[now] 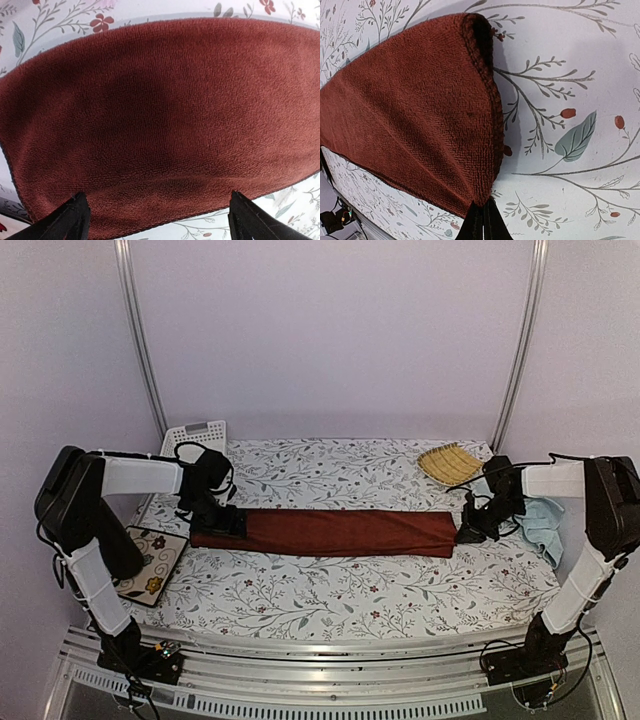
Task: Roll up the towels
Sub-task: Smooth out the towel at the center of the board.
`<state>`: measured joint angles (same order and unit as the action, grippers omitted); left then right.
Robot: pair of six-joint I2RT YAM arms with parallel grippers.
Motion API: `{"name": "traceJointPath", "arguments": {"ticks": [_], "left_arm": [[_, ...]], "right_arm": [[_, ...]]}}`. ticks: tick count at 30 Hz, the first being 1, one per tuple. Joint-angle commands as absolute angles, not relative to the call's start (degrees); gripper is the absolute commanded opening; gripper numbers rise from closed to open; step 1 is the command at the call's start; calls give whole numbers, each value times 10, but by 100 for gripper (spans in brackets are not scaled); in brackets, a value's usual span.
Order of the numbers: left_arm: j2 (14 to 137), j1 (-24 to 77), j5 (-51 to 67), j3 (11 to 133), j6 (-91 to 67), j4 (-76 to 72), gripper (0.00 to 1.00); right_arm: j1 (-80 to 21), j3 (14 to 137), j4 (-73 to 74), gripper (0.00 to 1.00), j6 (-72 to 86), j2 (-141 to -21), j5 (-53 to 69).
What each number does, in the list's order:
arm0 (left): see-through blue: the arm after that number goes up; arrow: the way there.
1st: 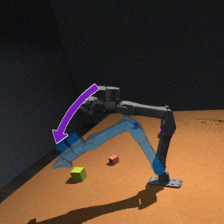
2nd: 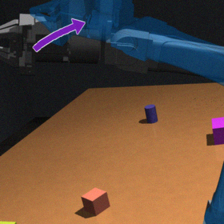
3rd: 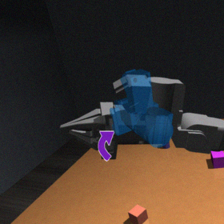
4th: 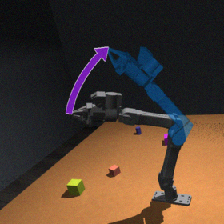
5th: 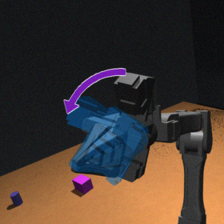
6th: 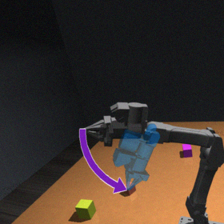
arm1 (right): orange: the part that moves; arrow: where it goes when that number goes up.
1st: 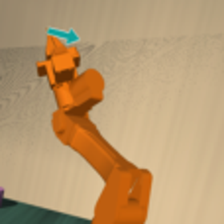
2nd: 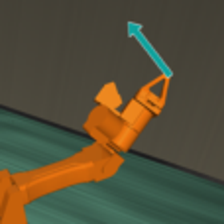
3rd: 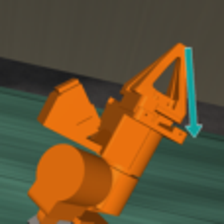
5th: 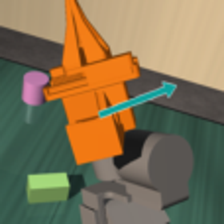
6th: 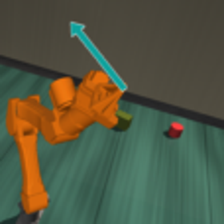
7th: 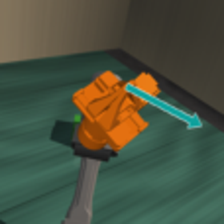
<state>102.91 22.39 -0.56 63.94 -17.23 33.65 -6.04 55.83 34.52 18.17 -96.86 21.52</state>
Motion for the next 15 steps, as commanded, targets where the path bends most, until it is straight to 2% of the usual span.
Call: {"name": "traceJointPath", "arguments": {"ticks": [1, 8, 15], "left_arm": [[1045, 224, -15, 630, -176, 333, 97], [1056, 219, -39, 631, -174, 337, 97], [1050, 199, -65, 621, -171, 343, 92]], "right_arm": [[-75, 592, 401, 4, 169, -941, 183], [-91, 623, 442, 4, 147, -954, 129], [-129, 643, 480, 4, 138, -963, 122]]}}
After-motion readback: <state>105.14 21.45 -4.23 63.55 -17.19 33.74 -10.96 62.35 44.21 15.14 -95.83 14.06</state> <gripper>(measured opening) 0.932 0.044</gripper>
